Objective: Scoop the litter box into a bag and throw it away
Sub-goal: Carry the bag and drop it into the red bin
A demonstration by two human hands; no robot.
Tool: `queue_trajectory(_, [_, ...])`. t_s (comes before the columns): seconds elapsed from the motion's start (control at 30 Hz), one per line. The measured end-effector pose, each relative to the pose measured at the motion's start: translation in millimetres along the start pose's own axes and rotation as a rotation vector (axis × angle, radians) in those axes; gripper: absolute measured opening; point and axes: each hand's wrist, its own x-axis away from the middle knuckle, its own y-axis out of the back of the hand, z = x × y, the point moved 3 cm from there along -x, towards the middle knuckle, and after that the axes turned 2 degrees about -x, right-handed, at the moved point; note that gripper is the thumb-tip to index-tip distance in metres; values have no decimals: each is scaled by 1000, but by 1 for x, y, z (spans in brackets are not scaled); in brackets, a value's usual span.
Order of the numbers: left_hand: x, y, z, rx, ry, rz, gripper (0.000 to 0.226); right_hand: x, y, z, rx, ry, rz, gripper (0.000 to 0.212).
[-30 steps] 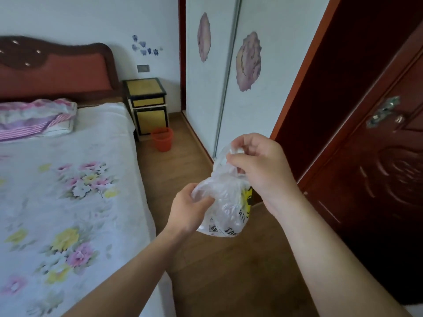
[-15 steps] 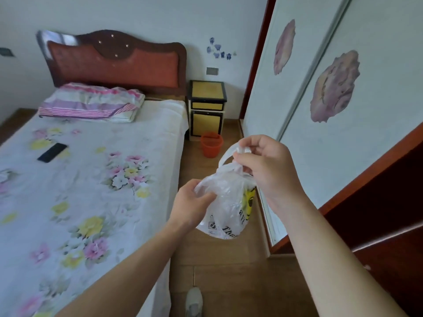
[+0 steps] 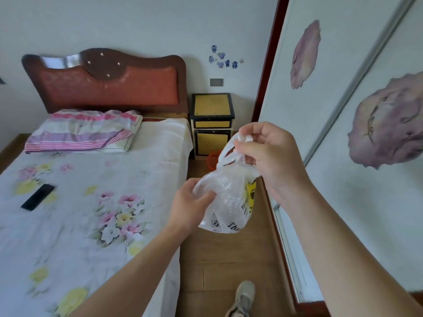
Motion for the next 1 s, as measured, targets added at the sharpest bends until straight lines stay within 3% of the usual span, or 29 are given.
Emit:
queue_trajectory(0.5, [-264,-48,-14,-70,14,42,26,-291,-7,-45,24,-79,123,13])
queue_trajectory(1.0, [-554,-54,24,-126,88,151,24,-554,-70,-120,100,-185,65,16])
